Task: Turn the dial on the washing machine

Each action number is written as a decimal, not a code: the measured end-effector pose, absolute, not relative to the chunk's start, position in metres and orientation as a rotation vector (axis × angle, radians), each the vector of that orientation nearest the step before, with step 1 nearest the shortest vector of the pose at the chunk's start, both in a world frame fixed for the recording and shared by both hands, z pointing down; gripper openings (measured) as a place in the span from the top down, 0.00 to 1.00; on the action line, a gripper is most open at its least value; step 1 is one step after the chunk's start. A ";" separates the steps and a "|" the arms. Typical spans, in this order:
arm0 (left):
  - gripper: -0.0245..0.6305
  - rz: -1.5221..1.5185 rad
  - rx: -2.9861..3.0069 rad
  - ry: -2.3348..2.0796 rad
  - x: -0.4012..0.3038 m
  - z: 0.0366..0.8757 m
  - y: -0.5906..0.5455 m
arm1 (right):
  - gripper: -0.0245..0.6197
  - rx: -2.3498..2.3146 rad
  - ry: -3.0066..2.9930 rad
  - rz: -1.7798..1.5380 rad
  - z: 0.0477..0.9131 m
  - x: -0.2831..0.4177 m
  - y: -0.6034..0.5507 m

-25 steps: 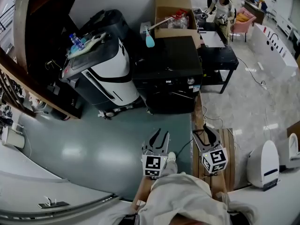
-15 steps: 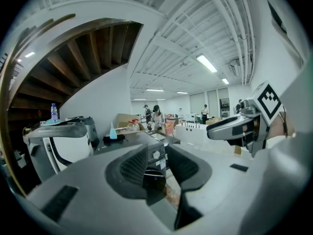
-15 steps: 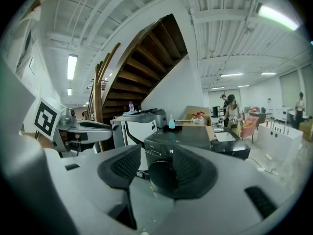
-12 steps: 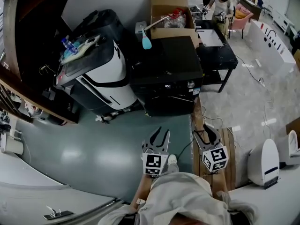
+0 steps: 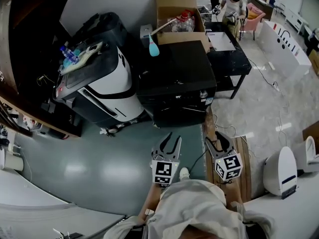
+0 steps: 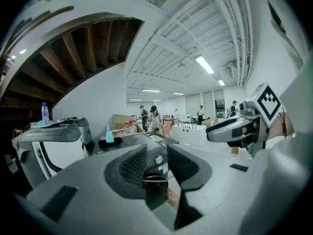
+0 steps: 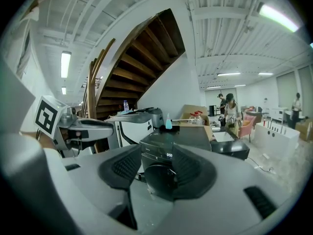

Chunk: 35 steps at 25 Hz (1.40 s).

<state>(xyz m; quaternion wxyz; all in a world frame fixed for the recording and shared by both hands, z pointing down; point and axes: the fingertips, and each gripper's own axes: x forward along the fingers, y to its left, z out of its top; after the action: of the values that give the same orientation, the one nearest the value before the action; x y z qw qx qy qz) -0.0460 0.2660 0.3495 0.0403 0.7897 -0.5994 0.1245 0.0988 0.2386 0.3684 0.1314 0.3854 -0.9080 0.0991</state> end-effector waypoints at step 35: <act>0.76 0.366 2.411 -1.786 -0.086 0.371 0.185 | 0.68 1.137 -2.578 0.335 0.385 0.062 0.163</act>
<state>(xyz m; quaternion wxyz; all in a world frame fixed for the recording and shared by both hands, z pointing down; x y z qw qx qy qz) -0.0865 0.1849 0.3708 0.0597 0.7962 -0.5898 0.1209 0.0618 0.1625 0.3853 0.1515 0.3962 -0.8980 0.1166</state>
